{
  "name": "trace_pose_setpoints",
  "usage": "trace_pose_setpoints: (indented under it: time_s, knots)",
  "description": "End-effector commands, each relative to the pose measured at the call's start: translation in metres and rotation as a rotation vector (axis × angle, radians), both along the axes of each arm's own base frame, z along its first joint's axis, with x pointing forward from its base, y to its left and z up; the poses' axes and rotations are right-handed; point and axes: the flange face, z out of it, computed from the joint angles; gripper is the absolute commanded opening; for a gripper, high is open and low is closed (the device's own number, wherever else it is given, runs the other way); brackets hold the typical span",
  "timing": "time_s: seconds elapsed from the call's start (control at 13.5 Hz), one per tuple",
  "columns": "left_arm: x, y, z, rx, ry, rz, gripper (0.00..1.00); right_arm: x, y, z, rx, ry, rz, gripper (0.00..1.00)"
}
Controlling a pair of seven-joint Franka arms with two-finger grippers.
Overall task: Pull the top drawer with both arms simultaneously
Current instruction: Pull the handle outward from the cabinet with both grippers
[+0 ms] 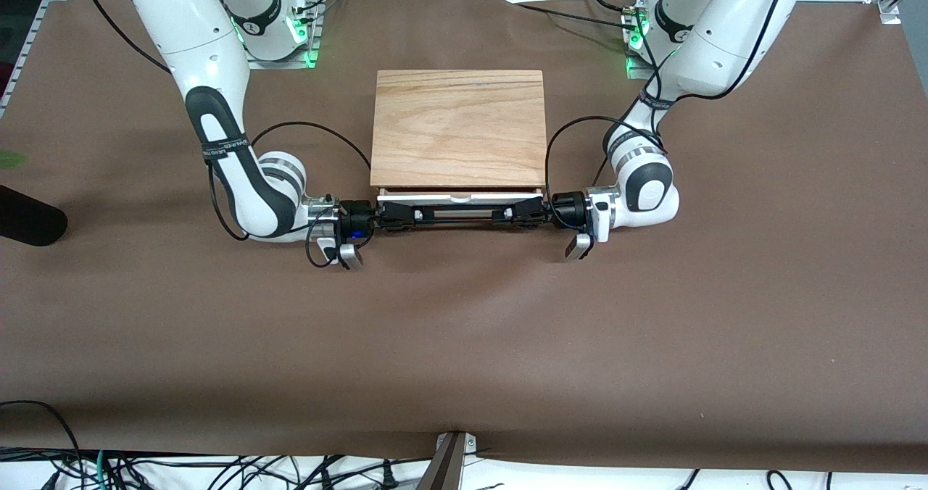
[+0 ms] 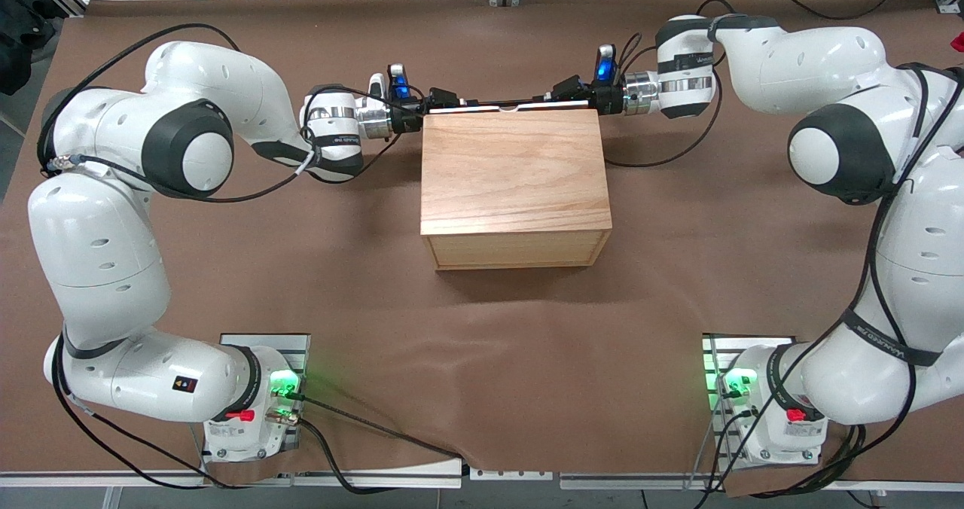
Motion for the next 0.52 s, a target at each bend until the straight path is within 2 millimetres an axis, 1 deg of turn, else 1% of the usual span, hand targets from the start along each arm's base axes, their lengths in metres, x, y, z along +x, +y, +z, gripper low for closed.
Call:
trace_pose_setpoints:
  time_s: [0.0,0.15,0.45]
  knots:
    - [0.0074,0.0317,0.0224,0.009,0.012,0.013,0.0,0.0596,-0.0361,0.0474,0.056,-0.013,-0.127,0.0]
    - [0.0046,0.0305,0.0213,0.01,0.014,0.01,0.0,0.0594,-0.0362,0.0481,0.063,-0.013,-0.123,0.0]
    - [0.0028,0.0283,0.0268,0.008,0.017,0.005,0.0,0.0562,-0.042,0.0461,0.073,-0.008,-0.094,0.0]
